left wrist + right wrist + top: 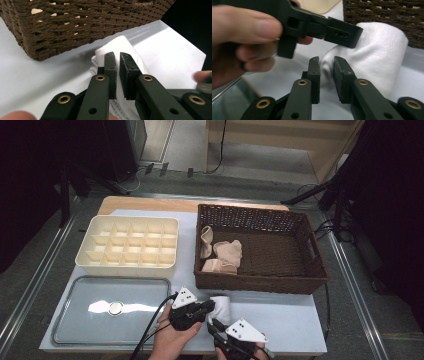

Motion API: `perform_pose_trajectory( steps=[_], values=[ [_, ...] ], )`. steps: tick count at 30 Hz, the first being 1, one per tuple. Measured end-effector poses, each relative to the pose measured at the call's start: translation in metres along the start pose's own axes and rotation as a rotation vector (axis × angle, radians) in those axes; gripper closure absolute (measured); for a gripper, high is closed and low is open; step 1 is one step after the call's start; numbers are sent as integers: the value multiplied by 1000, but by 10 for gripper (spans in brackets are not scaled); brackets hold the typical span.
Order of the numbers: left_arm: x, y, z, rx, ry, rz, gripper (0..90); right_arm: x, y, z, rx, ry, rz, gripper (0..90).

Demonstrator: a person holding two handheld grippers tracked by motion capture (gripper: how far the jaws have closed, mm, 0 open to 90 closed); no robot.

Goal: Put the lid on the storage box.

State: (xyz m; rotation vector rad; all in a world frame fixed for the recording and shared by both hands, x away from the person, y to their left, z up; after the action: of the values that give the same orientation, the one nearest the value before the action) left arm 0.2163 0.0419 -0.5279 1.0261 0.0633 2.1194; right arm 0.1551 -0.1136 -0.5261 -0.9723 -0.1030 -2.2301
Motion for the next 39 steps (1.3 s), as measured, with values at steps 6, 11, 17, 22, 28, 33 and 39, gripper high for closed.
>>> perform_pose_trajectory(
  steps=[6, 11, 17, 22, 28, 33, 39],
  values=[
    [0, -1, -4, 1, 3, -3, 851, 23, 6, 2, -70, 39, 79, 827],
    [1, -3, -7, -3, 2, -4, 847, 16, 23, 7, -152, 35, 16, 854],
    [3, -5, -9, 8, 2, -4, 820, -4, 29, 2, -156, -20, -41, 851],
    [7, -7, -9, 52, 20, -17, 705, -10, 24, -1, -119, -20, -82, 871],
    [2, -8, -11, 79, -15, -25, 582, -10, 23, -2, -111, -19, -94, 876],
    [-1, -12, -15, 99, -35, -51, 568, -1, 26, -2, -153, -35, -81, 875],
    [-5, -13, -15, 135, -54, -77, 505, 3, 36, -4, -188, -31, -74, 870]
  ],
)
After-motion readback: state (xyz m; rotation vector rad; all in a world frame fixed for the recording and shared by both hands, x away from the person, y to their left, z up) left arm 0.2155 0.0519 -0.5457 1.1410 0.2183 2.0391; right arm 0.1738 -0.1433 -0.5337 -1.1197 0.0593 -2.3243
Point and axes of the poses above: each handheld gripper's, and its own axes: x roughly backward along the jaws, z roughly out of its top, y roughly to its right, the point moved 2 cm from there along -x, roughly forward along the jaws, and after that the axes turned 13 degrees about -y, right-handed, at the moved point
